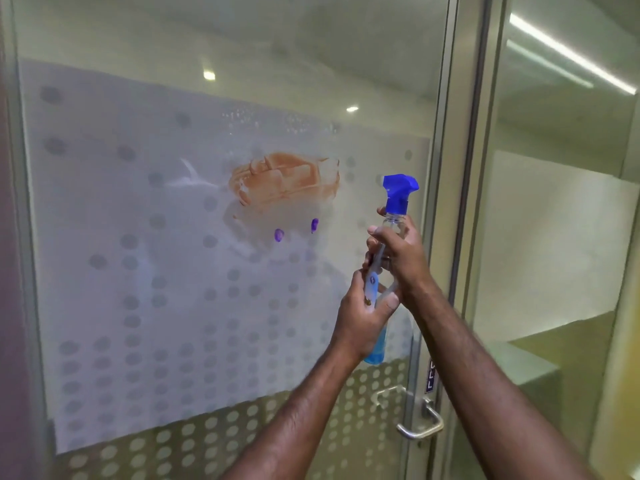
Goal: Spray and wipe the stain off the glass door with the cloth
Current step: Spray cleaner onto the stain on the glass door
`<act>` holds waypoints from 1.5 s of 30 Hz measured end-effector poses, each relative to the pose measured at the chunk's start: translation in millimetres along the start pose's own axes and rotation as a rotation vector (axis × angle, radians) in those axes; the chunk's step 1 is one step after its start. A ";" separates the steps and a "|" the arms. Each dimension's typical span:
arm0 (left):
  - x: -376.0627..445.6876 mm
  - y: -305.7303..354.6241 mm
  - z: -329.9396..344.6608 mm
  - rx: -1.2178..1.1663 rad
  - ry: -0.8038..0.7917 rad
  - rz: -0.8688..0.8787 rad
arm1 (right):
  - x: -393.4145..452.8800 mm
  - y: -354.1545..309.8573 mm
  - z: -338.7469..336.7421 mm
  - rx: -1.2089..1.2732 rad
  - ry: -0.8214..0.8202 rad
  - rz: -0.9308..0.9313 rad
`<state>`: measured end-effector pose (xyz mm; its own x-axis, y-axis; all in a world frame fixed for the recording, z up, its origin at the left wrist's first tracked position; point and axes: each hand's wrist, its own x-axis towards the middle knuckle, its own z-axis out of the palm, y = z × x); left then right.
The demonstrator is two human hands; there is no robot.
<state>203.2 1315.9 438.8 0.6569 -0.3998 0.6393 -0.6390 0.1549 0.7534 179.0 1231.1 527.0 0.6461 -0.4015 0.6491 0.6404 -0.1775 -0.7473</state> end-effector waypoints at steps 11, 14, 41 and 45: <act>-27.5 -28.6 64.2 -0.155 -0.155 -0.040 | -32.4 26.9 -67.7 -0.220 0.104 0.019; -33.3 -35.9 87.1 -0.219 -0.197 -0.057 | -39.6 35.2 -94.0 -0.264 0.145 0.028; -17.3 -32.0 450.1 -0.461 -0.569 -0.253 | -70.8 17.9 -453.2 -0.398 0.379 0.076; -14.0 -24.3 506.0 -0.447 -0.604 -0.240 | -70.4 11.2 -508.8 -0.387 0.389 0.083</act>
<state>7.1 860.6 333.8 0.3434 -0.8702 0.3533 -0.2010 0.2994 0.9327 -70.5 800.2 400.5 0.4400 -0.7174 0.5401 0.3474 -0.4187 -0.8391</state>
